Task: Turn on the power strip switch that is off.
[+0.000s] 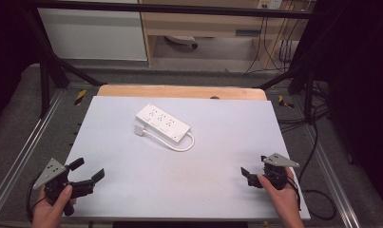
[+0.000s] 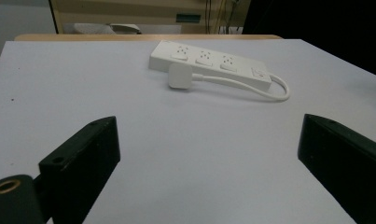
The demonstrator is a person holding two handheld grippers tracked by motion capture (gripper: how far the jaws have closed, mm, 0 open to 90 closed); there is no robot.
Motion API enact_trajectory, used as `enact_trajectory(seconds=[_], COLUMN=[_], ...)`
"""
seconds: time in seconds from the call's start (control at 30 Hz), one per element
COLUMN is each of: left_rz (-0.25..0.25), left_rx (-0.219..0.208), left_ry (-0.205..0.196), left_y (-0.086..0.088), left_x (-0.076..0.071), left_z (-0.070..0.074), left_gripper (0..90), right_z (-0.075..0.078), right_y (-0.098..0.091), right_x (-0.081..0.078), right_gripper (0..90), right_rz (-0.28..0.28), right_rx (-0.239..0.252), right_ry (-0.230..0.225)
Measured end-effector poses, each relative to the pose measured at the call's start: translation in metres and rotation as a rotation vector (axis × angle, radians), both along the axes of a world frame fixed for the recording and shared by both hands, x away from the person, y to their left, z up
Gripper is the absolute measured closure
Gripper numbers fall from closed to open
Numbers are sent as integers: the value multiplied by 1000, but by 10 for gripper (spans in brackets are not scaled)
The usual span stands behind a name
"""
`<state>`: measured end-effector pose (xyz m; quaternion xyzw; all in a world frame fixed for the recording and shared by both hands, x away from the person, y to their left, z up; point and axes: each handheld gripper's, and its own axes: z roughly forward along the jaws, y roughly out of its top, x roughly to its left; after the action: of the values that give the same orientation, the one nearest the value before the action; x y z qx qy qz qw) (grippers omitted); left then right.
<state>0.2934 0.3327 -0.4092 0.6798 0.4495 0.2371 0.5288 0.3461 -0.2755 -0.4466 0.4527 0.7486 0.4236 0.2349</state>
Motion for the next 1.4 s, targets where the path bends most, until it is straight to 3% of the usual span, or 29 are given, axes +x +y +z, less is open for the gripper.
enact_trajectory(seconds=[0.5, 0.8, 1.1, 1.4], left_rz=[15, -11, 3, -29], left_rx=[-11, -28, -30, -7], left_ry=[-12, -38, -37, -40], left_y=[1, -7, -14, -31], left_x=[0, 0, 17, 46], left_z=[1, 6, 15, 26], left_gripper=[60, 68, 76, 80], right_z=[1, 4, 6, 7], right_y=[-3, -1, 1, 3], right_x=[-3, -6, -8, -9], right_gripper=[49, 48, 45, 43], right_rz=[-25, -22, -1, 21], right_rx=[12, 23, 33, 28], right_ry=[-6, -25, -50, -50])
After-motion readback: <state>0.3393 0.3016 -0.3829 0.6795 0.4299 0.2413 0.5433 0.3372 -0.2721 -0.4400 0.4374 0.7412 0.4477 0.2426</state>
